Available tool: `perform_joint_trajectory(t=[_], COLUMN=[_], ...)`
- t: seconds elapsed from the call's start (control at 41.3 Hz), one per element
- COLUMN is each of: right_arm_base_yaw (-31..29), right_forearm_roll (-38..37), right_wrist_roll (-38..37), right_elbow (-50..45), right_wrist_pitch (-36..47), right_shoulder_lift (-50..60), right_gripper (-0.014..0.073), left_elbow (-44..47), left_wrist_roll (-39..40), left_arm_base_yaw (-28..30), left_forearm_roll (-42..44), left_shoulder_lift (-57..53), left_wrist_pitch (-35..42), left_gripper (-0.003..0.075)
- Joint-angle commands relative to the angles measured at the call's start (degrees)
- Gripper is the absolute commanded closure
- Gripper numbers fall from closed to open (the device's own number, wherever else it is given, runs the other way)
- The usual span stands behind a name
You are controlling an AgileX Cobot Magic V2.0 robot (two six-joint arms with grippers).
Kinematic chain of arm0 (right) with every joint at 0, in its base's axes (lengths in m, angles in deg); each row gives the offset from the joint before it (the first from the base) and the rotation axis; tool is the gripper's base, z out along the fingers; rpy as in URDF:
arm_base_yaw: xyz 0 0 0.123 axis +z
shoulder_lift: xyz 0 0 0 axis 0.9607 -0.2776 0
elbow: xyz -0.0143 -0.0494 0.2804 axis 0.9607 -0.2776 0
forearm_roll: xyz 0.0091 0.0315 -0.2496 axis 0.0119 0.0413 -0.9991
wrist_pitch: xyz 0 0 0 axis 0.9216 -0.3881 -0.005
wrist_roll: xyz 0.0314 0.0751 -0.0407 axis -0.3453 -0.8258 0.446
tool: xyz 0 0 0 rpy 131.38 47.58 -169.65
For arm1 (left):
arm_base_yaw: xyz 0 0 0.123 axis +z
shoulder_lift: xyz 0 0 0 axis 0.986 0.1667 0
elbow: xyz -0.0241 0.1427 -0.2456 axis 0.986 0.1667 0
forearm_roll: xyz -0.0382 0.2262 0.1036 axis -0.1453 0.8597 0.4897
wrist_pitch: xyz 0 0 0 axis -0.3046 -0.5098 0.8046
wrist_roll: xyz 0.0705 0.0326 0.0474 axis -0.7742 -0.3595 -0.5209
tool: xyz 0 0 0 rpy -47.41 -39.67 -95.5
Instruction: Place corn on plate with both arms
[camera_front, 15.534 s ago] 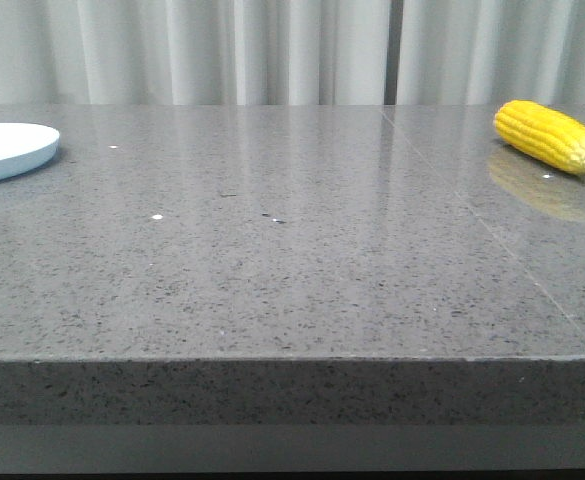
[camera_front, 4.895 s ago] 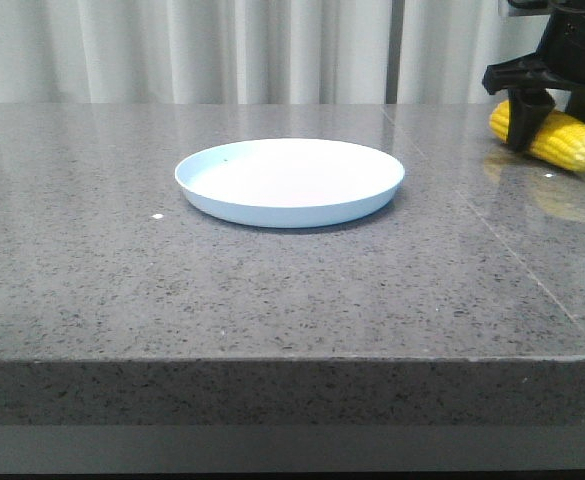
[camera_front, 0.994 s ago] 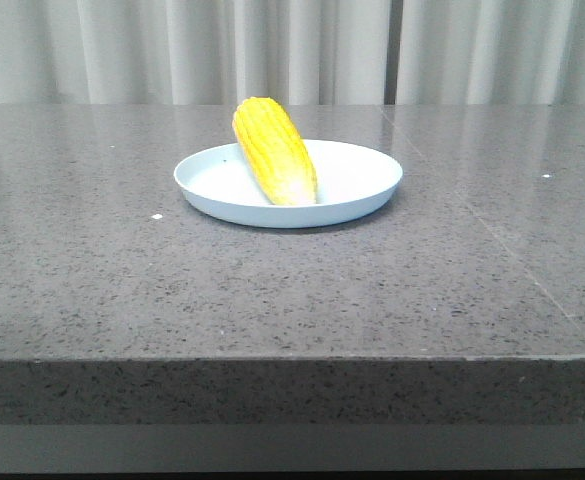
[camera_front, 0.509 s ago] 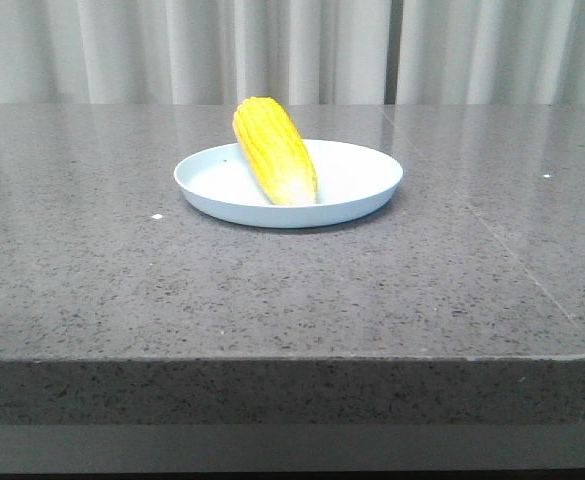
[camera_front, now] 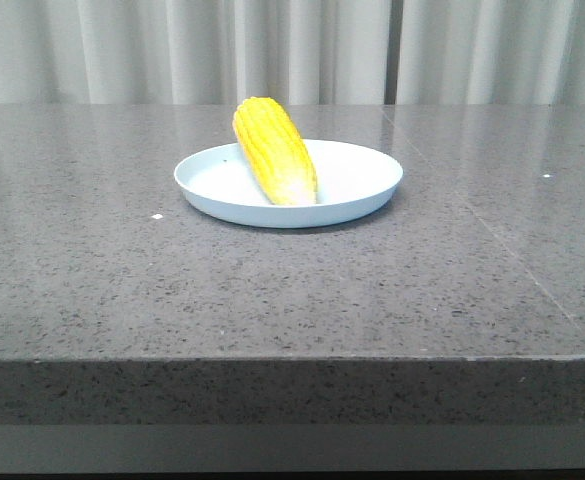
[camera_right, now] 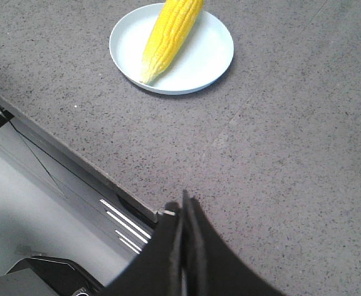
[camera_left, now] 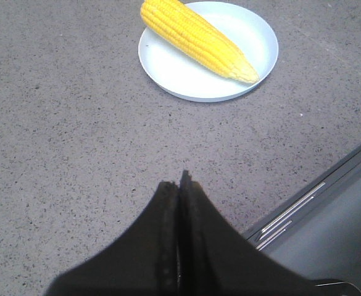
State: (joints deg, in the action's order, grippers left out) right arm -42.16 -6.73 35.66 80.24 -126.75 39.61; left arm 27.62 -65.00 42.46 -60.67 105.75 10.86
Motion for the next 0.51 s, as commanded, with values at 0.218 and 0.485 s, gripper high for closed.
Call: perform_joint_trajectory(t=[0.218,0.485], right_arm_base_yaw=[-0.1,-0.1], right_forearm_roll=[0.0,0.0], right_wrist_roll=[0.5,0.5], right_elbow=[1.2,1.2], right_wrist_pitch=[3.6,3.6], right_shoulder_lift=[-0.3,-0.3], right_gripper=[0.066,0.066], left_elbow=[6.7,29.9], left_wrist_roll=[0.7,0.7], left_arm_base_yaw=[5.0,19.7], left_forearm_roll=[1.6,-3.8], left_shoulder_lift=[-7.9,-23.0], left_wrist_pitch=[9.6,33.6], left_gripper=[0.0741,0.0741])
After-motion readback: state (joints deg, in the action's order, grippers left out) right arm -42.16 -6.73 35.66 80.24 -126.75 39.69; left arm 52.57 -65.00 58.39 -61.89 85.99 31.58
